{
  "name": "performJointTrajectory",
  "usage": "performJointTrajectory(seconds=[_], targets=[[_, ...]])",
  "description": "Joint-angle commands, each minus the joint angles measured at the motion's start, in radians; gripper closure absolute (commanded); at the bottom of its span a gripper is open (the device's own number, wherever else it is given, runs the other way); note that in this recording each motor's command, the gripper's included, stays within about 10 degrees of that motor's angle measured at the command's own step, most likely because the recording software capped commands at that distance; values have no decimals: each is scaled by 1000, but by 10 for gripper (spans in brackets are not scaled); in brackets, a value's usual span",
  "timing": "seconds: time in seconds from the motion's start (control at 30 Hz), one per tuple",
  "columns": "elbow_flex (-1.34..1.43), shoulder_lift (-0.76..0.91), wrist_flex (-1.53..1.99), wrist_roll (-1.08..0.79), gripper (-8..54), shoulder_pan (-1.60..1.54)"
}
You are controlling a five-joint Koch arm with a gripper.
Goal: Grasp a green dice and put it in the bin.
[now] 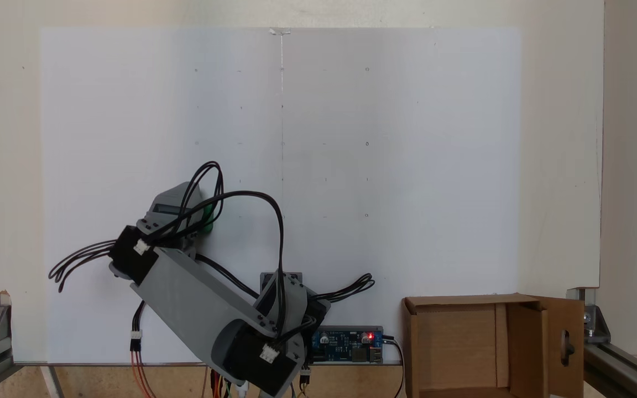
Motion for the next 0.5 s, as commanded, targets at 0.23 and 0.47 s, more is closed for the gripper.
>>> performJointTrajectory(seconds=[0.23,0.47], targets=[[-8,-40,3,-3,52,0],[-6,-66,2,-12,51,9]])
